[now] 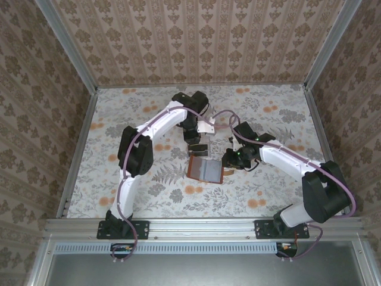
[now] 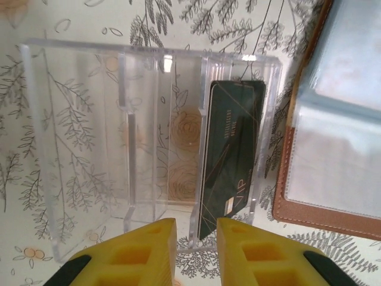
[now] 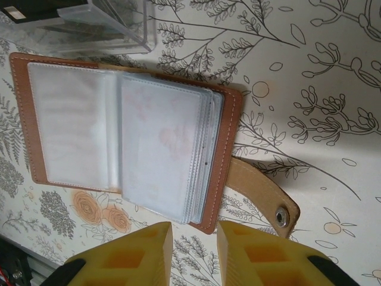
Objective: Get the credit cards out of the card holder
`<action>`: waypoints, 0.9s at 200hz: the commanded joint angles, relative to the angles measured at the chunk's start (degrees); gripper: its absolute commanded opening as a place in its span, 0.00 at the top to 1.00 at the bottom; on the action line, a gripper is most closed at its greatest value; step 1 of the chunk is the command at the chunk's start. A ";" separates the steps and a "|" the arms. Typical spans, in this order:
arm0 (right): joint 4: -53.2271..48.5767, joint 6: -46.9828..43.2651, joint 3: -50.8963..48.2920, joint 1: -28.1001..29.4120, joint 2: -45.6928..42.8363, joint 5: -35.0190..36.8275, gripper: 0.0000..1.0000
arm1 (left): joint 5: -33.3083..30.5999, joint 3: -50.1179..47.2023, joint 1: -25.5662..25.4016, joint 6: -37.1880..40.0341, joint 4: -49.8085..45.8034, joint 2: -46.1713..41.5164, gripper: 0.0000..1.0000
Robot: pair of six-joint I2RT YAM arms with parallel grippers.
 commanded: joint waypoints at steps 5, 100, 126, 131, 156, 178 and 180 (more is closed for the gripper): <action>1.94 0.82 -0.82 -0.14 2.36 1.08 0.71 | 2.43 -3.76 -1.28 -11.23 6.27 -5.80 0.75; 4.71 -0.52 0.12 -0.14 8.26 0.14 0.71 | 6.28 -18.07 -3.87 -52.94 22.79 -12.58 0.78; 5.10 -0.53 -0.22 -0.14 8.69 -0.18 0.71 | 9.72 -25.18 -4.46 -62.42 31.88 -15.38 0.79; 5.23 -0.46 -0.25 -0.14 8.82 -0.32 0.71 | 9.90 -25.62 -4.42 -64.24 32.34 -15.43 0.80; 5.97 -0.37 -0.74 -0.14 9.35 -0.69 0.72 | 12.21 -27.75 -5.42 -71.56 34.09 -14.96 0.80; 5.92 -0.63 -0.80 -0.12 9.98 -0.86 0.73 | 13.31 -32.01 -7.03 -76.23 38.67 -15.72 0.79; 5.93 -0.63 -0.84 -0.13 9.98 -0.86 0.73 | 13.52 -32.29 -7.18 -76.60 39.05 -15.69 0.79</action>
